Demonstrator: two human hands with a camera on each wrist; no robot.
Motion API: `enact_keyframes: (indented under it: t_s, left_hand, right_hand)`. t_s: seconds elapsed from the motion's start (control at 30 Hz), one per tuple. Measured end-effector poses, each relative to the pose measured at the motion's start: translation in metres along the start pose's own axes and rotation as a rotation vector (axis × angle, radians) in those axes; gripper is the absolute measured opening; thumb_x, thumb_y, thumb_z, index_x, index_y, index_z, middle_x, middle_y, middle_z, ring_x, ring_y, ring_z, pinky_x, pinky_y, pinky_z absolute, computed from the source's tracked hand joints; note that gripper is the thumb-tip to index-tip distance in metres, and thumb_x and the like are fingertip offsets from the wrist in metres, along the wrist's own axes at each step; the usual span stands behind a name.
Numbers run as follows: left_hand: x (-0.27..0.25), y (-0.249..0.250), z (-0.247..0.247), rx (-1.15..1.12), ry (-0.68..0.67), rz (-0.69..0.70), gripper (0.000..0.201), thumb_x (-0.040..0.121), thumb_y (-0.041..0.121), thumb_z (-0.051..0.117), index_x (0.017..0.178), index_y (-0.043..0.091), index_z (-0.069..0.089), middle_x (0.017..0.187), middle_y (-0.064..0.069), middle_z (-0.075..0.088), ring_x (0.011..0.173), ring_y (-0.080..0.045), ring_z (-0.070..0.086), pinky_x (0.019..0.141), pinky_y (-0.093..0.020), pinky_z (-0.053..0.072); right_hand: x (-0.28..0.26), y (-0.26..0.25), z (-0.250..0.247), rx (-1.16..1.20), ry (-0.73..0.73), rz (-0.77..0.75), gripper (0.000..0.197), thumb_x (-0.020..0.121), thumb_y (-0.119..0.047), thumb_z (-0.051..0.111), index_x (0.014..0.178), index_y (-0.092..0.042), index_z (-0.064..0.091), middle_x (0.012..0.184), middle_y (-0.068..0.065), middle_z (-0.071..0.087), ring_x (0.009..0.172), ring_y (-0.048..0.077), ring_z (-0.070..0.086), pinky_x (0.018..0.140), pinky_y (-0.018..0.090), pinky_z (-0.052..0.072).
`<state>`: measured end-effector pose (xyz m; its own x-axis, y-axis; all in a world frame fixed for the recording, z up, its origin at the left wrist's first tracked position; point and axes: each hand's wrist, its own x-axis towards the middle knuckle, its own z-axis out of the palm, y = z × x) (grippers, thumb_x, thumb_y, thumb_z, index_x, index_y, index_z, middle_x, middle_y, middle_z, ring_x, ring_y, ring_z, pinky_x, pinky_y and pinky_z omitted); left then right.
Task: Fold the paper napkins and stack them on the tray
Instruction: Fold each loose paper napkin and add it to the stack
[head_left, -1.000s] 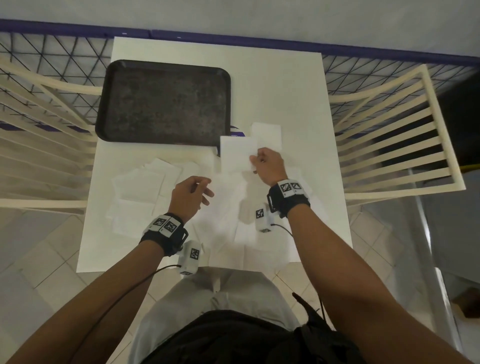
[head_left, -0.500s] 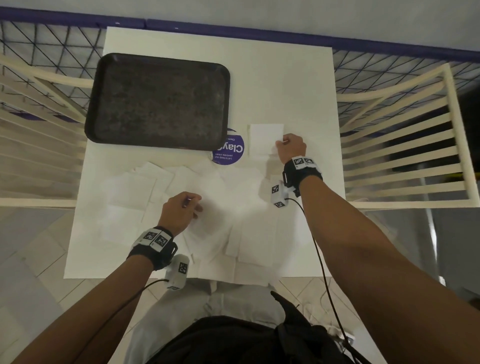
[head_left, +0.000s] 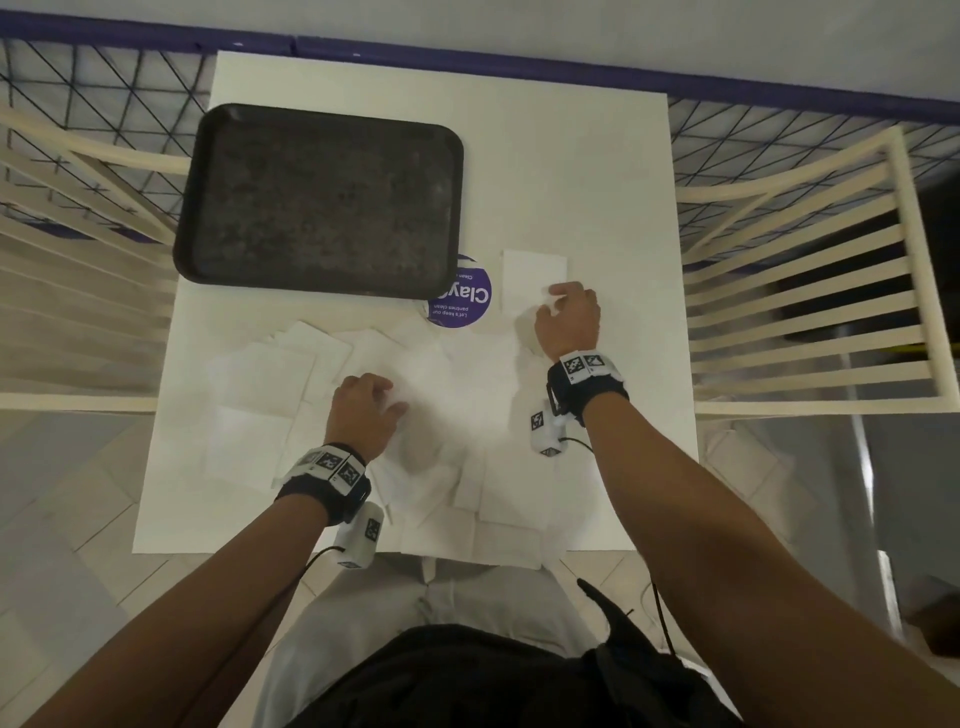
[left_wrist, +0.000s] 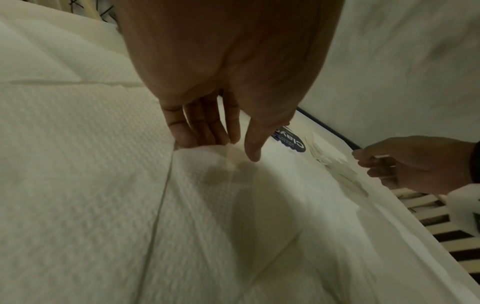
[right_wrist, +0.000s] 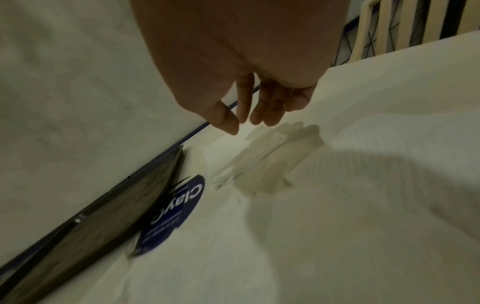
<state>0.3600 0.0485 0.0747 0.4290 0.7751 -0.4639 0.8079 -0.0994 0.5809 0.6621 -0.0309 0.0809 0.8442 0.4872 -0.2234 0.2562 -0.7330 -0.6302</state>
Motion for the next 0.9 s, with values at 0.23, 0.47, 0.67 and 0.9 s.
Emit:
enact_keyframes:
  t_s: [0.23, 0.47, 0.67, 0.9]
  left_hand:
    - [-0.003, -0.004, -0.003, 0.072, -0.044, 0.083, 0.017, 0.084, 0.029, 0.081, 0.094, 0.02, 0.071, 0.092, -0.003, 0.063, 0.099, -0.033, 0.061, 0.09, -0.047, 0.052]
    - [-0.012, 0.001, -0.014, -0.121, 0.022, 0.066, 0.011, 0.093, 0.023, 0.074, 0.094, 0.015, 0.066, 0.087, 0.003, 0.068, 0.083, -0.023, 0.064, 0.076, -0.032, 0.053]
    - [-0.021, 0.01, -0.032, -0.267, 0.124, 0.1, 0.015, 0.095, 0.027, 0.073, 0.098, 0.015, 0.065, 0.093, 0.001, 0.069, 0.087, -0.019, 0.063, 0.074, -0.018, 0.046]
    - [-0.024, 0.011, -0.043, -0.26, 0.021, 0.108, 0.058, 0.092, 0.031, 0.076, 0.141, 0.016, 0.049, 0.116, 0.006, 0.059, 0.103, -0.014, 0.057, 0.089, -0.024, 0.044]
  right_hand:
    - [-0.082, -0.007, 0.032, 0.119, -0.239, -0.25, 0.02, 0.085, -0.002, 0.062, 0.086, -0.016, 0.075, 0.09, -0.002, 0.074, 0.071, 0.003, 0.058, 0.072, -0.001, 0.038]
    - [-0.128, -0.017, 0.053, 0.07, -0.437, -0.236, 0.02, 0.088, -0.031, 0.073, 0.101, -0.016, 0.077, 0.097, -0.001, 0.075, 0.081, 0.008, 0.063, 0.078, 0.018, 0.048]
    - [-0.14, -0.027, 0.056, -0.052, -0.569, -0.201, 0.057, 0.083, -0.055, 0.072, 0.127, -0.02, 0.068, 0.123, -0.002, 0.069, 0.106, 0.015, 0.064, 0.099, 0.033, 0.049]
    - [-0.143, -0.047, 0.035, 0.113, -0.468, -0.248, 0.034, 0.09, -0.03, 0.071, 0.119, -0.013, 0.068, 0.087, 0.007, 0.074, 0.081, 0.022, 0.07, 0.084, 0.033, 0.054]
